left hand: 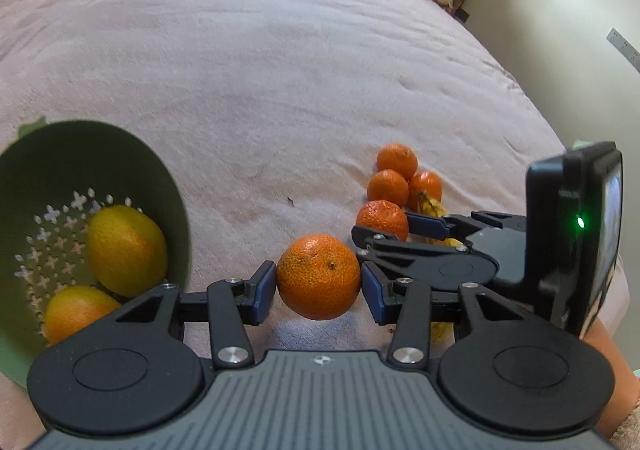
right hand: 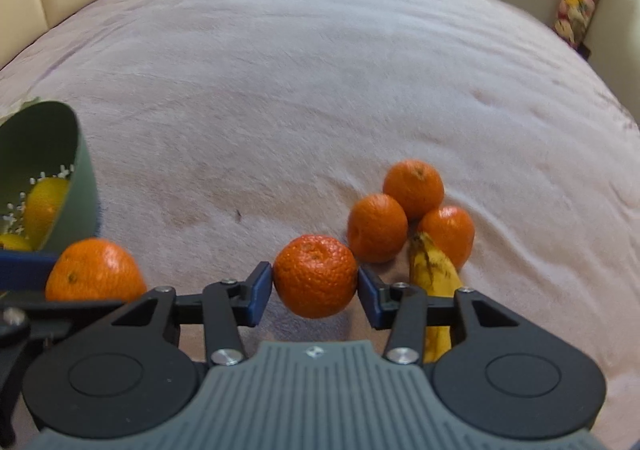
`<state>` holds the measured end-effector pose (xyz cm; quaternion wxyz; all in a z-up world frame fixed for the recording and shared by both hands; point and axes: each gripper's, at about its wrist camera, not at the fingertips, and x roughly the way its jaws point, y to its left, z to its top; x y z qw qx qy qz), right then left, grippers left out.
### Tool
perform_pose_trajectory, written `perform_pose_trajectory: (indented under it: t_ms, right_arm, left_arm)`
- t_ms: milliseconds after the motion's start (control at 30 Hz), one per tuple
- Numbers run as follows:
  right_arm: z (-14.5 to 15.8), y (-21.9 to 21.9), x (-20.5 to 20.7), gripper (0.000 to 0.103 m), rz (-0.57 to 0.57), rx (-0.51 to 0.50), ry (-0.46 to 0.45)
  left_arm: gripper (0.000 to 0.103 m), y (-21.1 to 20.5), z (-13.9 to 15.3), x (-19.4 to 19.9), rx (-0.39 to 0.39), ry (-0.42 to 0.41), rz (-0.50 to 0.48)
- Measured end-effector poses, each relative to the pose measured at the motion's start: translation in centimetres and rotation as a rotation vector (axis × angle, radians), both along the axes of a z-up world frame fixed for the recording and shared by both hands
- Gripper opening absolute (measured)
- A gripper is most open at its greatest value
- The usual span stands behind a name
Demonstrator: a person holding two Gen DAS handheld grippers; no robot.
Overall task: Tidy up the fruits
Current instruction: 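Carry both mandarins over the green colander and lower them inside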
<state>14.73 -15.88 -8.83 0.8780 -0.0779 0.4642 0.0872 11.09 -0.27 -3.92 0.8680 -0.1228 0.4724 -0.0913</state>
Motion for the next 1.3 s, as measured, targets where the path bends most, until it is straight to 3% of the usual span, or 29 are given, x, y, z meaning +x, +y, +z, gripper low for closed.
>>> perform_pose_trajectory:
  t_ms: [367, 667, 967, 1300]
  right_arm:
    - [4.9, 1.6, -2.0, 0.044, 0.065, 0.011, -0.106]
    - [8.0, 6.0, -3.6, 0.044, 0.235, 0.028, -0.171]
    - [9.1, 11.0, -4.5, 0.044, 0.392, 0.018, -0.195]
    - [8.2, 15.7, -4.0, 0.044, 0.567, -0.032, -0.170]
  left_arm:
    - [0.052, 3.1, 3.7, -1.2, 0.012, -0.100, 0.073]
    - [0.052, 6.8, 4.9, -1.7, 0.039, -0.125, 0.181]
    - [0.052, 10.0, 5.3, -2.5, 0.064, -0.106, 0.259]
    - [0.052, 12.3, 4.1, -2.5, 0.138, -0.062, 0.310]
